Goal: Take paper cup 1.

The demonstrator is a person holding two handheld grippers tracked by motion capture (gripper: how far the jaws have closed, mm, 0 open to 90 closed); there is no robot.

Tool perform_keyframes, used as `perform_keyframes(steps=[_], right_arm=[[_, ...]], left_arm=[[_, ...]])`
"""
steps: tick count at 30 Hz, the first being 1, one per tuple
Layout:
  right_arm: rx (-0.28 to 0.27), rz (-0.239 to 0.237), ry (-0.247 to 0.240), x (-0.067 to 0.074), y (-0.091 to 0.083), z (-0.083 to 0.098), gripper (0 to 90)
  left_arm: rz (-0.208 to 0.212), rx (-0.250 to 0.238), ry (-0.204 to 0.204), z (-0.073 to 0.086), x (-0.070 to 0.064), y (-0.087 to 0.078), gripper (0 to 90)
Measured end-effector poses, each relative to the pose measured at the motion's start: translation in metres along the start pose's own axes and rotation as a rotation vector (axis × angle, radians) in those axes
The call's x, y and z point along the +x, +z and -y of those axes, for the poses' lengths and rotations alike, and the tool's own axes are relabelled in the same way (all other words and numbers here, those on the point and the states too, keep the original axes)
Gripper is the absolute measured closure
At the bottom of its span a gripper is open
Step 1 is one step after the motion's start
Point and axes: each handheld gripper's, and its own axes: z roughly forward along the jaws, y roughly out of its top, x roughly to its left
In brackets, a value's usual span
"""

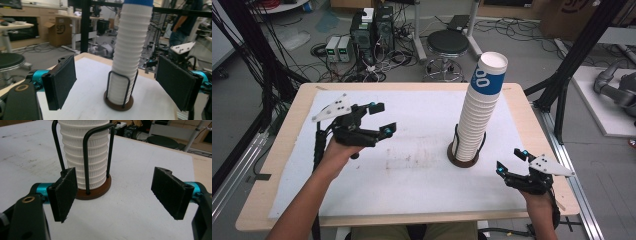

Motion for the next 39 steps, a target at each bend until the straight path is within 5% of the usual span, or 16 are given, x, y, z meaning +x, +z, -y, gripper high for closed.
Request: perform_keyframes(steps=[11, 23, 27, 39], right_arm=[[-0.008, 0.007, 0.006, -0.003, -0.006, 0.002, 21.6], [-0.006, -0.002, 0.014, -0.002, -0.007, 0.002, 21.6], [-0.01, -0.003, 0.013, -0.002, -0.007, 0.002, 21.6], [-0.014, -0.008, 0.02, -0.003, -0.007, 0.002, 21.7]], left_arm=[[0.094, 0.027, 0.072, -0.053, -0.02, 0.062, 16.6], [0.189, 0.035, 0.081, -0.093, -0.04, 0.123, 16.6], [0.198, 0.038, 0.072, -0.101, -0.042, 0.135, 16.6], [0.138, 0.073, 0.084, -0.136, -0.052, 0.187, 16.2]])
